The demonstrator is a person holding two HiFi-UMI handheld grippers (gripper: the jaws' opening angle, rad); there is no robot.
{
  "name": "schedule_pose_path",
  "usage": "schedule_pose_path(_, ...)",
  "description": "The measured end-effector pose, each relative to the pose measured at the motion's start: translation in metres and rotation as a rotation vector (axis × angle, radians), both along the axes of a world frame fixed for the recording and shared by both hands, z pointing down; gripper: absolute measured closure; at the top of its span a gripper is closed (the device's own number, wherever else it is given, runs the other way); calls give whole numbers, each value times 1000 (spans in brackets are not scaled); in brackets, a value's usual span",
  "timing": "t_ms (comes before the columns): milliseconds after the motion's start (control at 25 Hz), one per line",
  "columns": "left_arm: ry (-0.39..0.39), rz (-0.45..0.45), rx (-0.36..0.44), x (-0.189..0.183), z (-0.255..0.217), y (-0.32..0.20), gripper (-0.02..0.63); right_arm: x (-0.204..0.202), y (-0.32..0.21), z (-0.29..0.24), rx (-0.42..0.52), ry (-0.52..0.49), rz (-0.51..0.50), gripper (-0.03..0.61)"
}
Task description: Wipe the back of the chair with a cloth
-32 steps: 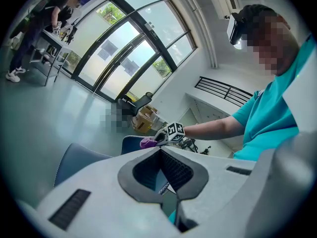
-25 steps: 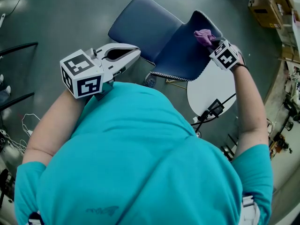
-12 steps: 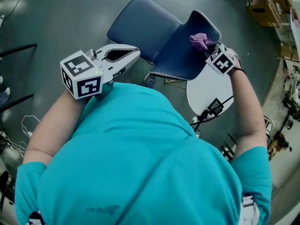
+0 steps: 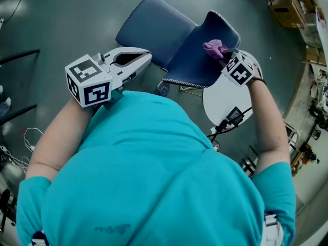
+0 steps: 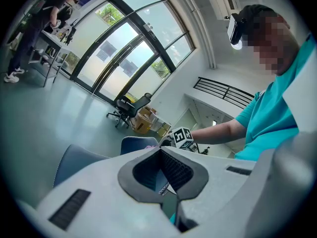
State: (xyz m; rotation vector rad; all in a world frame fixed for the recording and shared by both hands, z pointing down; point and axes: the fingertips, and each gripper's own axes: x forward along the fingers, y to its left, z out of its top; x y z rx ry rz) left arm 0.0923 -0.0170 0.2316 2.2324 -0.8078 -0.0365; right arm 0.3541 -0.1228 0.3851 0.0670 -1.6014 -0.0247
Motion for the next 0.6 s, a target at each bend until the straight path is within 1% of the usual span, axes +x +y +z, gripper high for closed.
schedule_pose_path(360,-58,-20,14,-9,14,-12,618,-2,19,0,-22,-17,-4,520)
schedule_pose_path(600,-69,-24,12,-12,19,-16,618,-5,34,1,-37,-26,-14,520)
